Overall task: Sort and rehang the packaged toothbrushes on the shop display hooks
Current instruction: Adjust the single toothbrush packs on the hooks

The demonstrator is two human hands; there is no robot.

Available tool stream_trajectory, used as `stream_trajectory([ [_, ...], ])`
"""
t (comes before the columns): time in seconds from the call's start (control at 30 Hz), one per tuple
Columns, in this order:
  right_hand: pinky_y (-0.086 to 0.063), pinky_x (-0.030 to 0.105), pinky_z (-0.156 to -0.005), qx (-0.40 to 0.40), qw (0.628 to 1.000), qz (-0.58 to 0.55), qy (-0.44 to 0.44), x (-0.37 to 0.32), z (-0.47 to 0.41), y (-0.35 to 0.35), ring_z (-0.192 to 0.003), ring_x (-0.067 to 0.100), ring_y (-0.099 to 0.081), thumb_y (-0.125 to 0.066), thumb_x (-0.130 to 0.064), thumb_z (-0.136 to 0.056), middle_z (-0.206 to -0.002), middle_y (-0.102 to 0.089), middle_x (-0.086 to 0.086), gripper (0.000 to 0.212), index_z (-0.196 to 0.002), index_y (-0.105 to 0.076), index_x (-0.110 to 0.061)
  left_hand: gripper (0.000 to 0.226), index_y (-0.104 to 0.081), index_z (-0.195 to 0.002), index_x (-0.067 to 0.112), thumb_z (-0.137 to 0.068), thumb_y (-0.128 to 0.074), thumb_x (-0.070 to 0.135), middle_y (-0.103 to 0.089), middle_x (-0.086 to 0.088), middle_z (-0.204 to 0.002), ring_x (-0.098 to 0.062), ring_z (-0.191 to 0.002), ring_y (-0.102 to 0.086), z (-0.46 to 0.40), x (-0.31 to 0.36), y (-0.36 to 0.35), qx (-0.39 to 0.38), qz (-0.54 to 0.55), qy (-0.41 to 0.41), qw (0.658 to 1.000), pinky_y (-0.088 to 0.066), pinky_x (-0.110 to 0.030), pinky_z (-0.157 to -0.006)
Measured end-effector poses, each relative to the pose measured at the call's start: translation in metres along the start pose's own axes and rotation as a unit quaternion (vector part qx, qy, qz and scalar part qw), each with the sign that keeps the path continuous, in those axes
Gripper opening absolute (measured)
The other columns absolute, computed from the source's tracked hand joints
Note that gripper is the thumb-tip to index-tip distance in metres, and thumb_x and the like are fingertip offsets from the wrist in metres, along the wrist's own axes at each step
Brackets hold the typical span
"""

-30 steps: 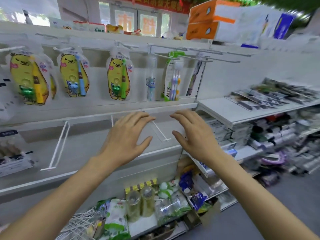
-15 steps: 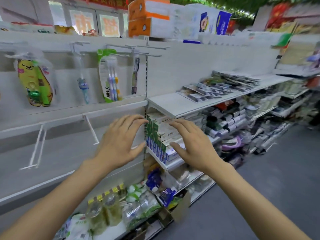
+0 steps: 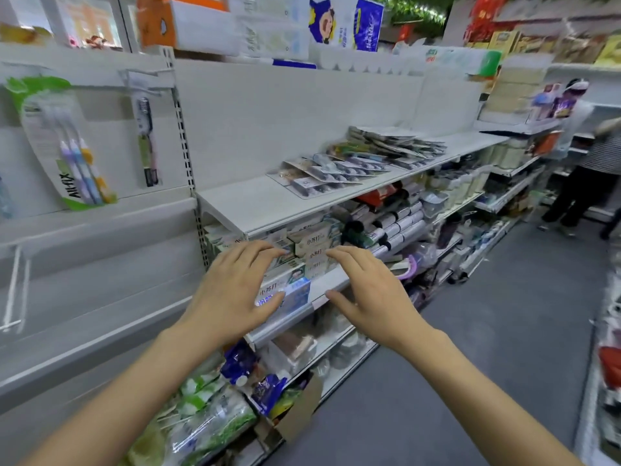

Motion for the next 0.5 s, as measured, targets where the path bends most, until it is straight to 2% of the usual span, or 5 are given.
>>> stream_trajectory([
  [0.23,-0.037,0.033,-0.113,-0.01,0.999,0.014,-0.034,0.062,-0.028,-0.022,-0.136,0.017,-0.042,-0.066,-0.038,-0.094,-0.146,-0.047,-0.003,0.061,-0.146,-0.043,-0.017,0.059,-0.044,-0.141,0.029,-0.089,-0.057,0.052,-0.048,0.008,-0.142,-0.016,-0.13,-0.045,-0.064,0.001,-0.046,-0.011,0.028,-0.02,0.999,-0.037,-0.038,-0.11],
  [0.4,-0.028,0.027,-0.114,-0.017,0.998,0.029,-0.057,0.107,-0.064,-0.035,-0.137,0.017,-0.039,-0.063,-0.036,-0.095,-0.146,-0.047,-0.003,0.059,-0.147,-0.042,-0.018,0.059,-0.043,-0.141,0.029,-0.089,-0.058,0.053,-0.047,0.008,-0.141,-0.016,-0.128,-0.045,-0.125,-0.017,-0.079,-0.013,0.036,-0.032,0.999,-0.038,-0.035,-0.107],
  [0.5,-0.031,0.03,-0.114,-0.015,0.997,0.033,-0.07,0.132,-0.085,-0.042,-0.137,0.017,-0.04,-0.062,-0.038,-0.096,-0.147,-0.047,-0.003,0.06,-0.148,-0.041,-0.019,0.057,-0.045,-0.14,0.028,-0.09,-0.058,0.051,-0.049,0.006,-0.139,-0.018,-0.126,-0.047,-0.161,-0.027,-0.091,-0.007,0.041,-0.034,0.999,-0.04,-0.038,-0.105],
])
Point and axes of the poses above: each hand's wrist, its own z-axis away from the middle knuckle, its own y-axis out of the back of the hand, x = y × z, the point moved 10 cm from there along -z, towards the middle knuckle
